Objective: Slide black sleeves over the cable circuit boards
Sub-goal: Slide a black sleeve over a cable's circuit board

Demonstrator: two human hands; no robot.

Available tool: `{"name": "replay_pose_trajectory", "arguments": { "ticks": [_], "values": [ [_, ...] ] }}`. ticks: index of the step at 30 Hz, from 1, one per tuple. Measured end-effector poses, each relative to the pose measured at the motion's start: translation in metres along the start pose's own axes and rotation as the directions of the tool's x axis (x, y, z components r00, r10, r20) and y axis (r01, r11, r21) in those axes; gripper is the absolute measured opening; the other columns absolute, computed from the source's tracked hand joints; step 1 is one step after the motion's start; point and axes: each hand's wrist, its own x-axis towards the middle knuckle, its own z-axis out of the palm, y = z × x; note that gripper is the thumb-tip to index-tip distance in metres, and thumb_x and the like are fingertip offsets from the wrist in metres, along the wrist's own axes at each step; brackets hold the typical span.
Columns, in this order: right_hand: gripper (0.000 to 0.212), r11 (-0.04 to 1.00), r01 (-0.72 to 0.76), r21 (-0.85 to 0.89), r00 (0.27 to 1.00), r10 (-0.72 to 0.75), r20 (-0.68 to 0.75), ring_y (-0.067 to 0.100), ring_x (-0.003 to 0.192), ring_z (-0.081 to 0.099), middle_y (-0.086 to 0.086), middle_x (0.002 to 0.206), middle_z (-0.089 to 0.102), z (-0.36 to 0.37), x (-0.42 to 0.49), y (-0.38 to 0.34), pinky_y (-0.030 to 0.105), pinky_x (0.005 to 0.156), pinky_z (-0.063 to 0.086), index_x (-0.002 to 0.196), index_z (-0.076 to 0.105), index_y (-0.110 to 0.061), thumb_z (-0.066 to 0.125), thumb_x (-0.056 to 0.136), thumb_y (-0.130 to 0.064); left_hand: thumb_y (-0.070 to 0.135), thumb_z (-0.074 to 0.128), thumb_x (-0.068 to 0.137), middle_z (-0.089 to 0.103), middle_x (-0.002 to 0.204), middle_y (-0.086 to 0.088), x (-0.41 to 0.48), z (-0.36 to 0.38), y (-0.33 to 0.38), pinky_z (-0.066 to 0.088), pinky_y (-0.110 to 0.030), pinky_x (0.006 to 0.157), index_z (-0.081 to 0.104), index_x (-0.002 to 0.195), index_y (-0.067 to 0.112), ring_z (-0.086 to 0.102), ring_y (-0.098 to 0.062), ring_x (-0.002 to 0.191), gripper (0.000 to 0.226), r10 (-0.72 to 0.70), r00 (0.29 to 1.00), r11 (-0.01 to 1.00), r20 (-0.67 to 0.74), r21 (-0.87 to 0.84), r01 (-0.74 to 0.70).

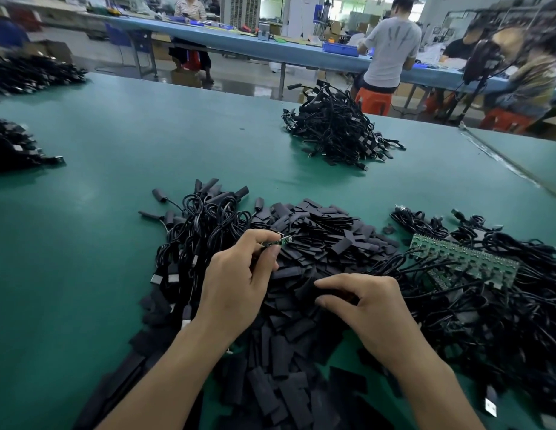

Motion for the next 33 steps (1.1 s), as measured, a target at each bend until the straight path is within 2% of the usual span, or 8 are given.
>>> {"name": "replay_pose_trajectory", "arguments": {
  "ticks": [8, 12, 17, 21, 24, 27, 30, 33],
  "values": [
    [0.036, 0.989, -0.039, -0.143, 0.989, 0.059, 0.134, 0.0, 0.082, 0.06, -0.017, 0.087, 0.066, -0.001, 0.003, -0.002, 0.018, 0.078, 0.049, 0.11, 0.076, -0.03, 0.084, 0.075, -0.036, 0.029, 0.055, 0.097, 0.065, 0.071, 0.018, 0.0, -0.001, -0.001, 0.038, -0.007, 0.05, 0.06, 0.108, 0.032, 0.06, 0.002, 0.057, 0.012, 0.012, 1.0, 1.0, 0.0, 0.004, -0.012],
    [0.029, 0.991, -0.035, -0.13, 0.994, 0.048, 0.096, -0.005, 0.086, 0.059, -0.02, 0.091, 0.066, -0.001, 0.003, -0.003, 0.009, 0.077, 0.045, 0.107, 0.076, -0.028, 0.082, 0.079, -0.032, 0.032, 0.055, 0.097, 0.065, 0.071, 0.019, 0.0, -0.001, -0.002, 0.042, -0.012, 0.049, 0.058, 0.108, 0.037, 0.062, -0.003, 0.058, 0.013, 0.005, 1.0, 1.0, -0.001, -0.006, -0.005],
    [0.026, 0.997, -0.037, -0.061, 0.998, 0.041, 0.052, -0.003, 0.095, 0.06, -0.024, 0.094, 0.065, -0.001, 0.002, -0.003, 0.024, 0.088, 0.05, 0.105, 0.077, -0.027, 0.082, 0.079, -0.029, 0.031, 0.054, 0.097, 0.065, 0.071, 0.02, 0.001, -0.001, -0.002, 0.042, -0.011, 0.05, 0.058, 0.108, 0.037, 0.062, -0.002, 0.058, 0.013, 0.014, 1.0, 1.0, -0.003, -0.005, -0.014],
    [0.031, 0.957, 0.003, -0.29, 1.0, 0.0, 0.012, 0.002, 0.098, 0.047, -0.024, 0.099, 0.054, 0.003, 0.002, -0.004, 0.017, 0.082, 0.039, 0.108, 0.073, -0.034, 0.076, 0.08, -0.047, 0.032, 0.054, 0.098, 0.066, 0.072, 0.019, 0.001, 0.0, -0.002, 0.045, -0.013, 0.051, 0.058, 0.108, 0.037, 0.064, -0.002, 0.06, 0.012, 0.01, 1.0, 1.0, -0.015, -0.022, -0.011],
    [0.044, 0.931, 0.047, -0.361, 0.994, -0.08, -0.078, 0.014, 0.105, 0.048, -0.012, 0.11, 0.055, 0.016, 0.011, -0.02, 0.031, 0.088, 0.041, 0.128, 0.063, -0.031, 0.062, 0.089, -0.05, 0.031, 0.055, 0.098, 0.066, 0.072, 0.02, 0.001, 0.0, -0.002, 0.052, -0.023, 0.057, 0.059, 0.108, 0.036, 0.067, -0.003, 0.065, 0.012, 0.01, 1.0, 1.0, -0.023, -0.016, -0.01],
    [0.052, 0.885, 0.052, -0.463, 0.999, -0.04, 0.037, 0.016, 0.114, 0.04, -0.011, 0.121, 0.047, 0.036, 0.021, -0.028, 0.032, 0.095, 0.034, 0.145, 0.045, -0.035, 0.048, 0.096, -0.054, 0.029, 0.056, 0.097, 0.066, 0.071, 0.019, 0.001, -0.001, -0.001, 0.052, -0.019, 0.061, 0.059, 0.108, 0.035, 0.067, -0.001, 0.068, 0.013, 0.009, 0.999, 1.0, -0.039, -0.019, -0.009],
    [0.04, 0.898, 0.043, -0.437, 0.999, -0.041, 0.014, 0.015, 0.107, 0.041, -0.01, 0.111, 0.049, 0.041, 0.022, -0.025, 0.03, 0.09, 0.035, 0.13, 0.061, -0.036, 0.056, 0.093, -0.051, 0.026, 0.057, 0.097, 0.064, 0.068, 0.016, 0.002, -0.002, 0.001, 0.043, -0.007, 0.056, 0.061, 0.108, 0.03, 0.064, 0.0, 0.063, 0.012, 0.003, 0.998, 1.0, -0.063, -0.025, -0.004],
    [0.027, 0.913, 0.043, -0.406, 0.996, -0.071, -0.054, 0.016, 0.1, 0.045, -0.01, 0.102, 0.054, 0.042, 0.021, -0.024, 0.031, 0.085, 0.038, 0.112, 0.072, -0.032, 0.067, 0.089, -0.044, 0.019, 0.057, 0.1, 0.063, 0.067, 0.012, 0.001, -0.003, 0.002, 0.038, -0.003, 0.054, 0.062, 0.109, 0.021, 0.061, 0.0, 0.059, 0.011, 0.003, 0.995, 1.0, -0.099, -0.024, -0.005]
  ]
}}
